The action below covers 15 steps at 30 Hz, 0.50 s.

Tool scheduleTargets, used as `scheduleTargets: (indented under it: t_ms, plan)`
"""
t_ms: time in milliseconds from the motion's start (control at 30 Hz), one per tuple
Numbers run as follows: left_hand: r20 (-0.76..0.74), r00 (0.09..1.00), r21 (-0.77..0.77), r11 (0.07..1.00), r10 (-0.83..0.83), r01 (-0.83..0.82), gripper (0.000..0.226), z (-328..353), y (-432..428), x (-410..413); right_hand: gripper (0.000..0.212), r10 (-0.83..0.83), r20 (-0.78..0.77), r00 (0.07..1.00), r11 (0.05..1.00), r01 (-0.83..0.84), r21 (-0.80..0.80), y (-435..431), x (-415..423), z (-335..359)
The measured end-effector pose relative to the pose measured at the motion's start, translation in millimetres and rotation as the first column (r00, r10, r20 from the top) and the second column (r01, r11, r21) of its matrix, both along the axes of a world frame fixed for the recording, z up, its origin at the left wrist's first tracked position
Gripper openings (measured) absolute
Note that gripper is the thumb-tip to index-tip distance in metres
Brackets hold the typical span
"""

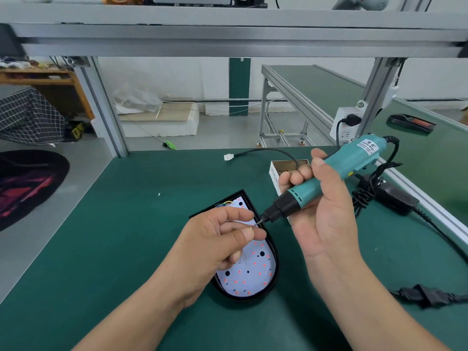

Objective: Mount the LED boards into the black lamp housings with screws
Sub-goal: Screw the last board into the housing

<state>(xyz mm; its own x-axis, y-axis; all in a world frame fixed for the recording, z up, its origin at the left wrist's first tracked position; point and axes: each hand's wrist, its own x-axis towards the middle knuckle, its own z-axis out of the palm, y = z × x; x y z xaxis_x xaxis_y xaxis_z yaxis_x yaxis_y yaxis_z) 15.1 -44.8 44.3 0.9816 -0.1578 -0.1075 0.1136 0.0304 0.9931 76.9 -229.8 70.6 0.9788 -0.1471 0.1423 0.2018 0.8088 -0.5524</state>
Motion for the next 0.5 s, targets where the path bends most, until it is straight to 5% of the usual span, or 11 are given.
scheduleTargets:
  t_ms: [200, 333, 400, 500]
  plan:
    - [-0.029, 0.999, -0.01, 0.999, -0.04, 0.04, 0.045, 5, 4, 0, 0.014, 0.014, 0.008, 1.0, 0.999, -0.014, 0.049, -1, 1, -2]
    - [-0.01, 1.0, 0.026, 0.999, -0.023, 0.023, 0.026, 9, 16, 5, 0.012, 0.019, -0.006, 1.0, 0.997, -0.019, 0.07, -1, 2, -1]
    - [0.081, 0.987, 0.184, 0.971, 0.137, -0.15, 0.017, 10, 33, 15, 0.012, 0.039, -0.001, 0.999, 0.997, -0.038, 0.069, -1, 1, 0]
    - [0.234, 0.933, 0.571, 0.738, 0.272, -0.358, 0.028, 4, 59, 29, 0.012, 0.085, 0.035, 0.996, 0.996, -0.085, -0.001, 1, -3, 1]
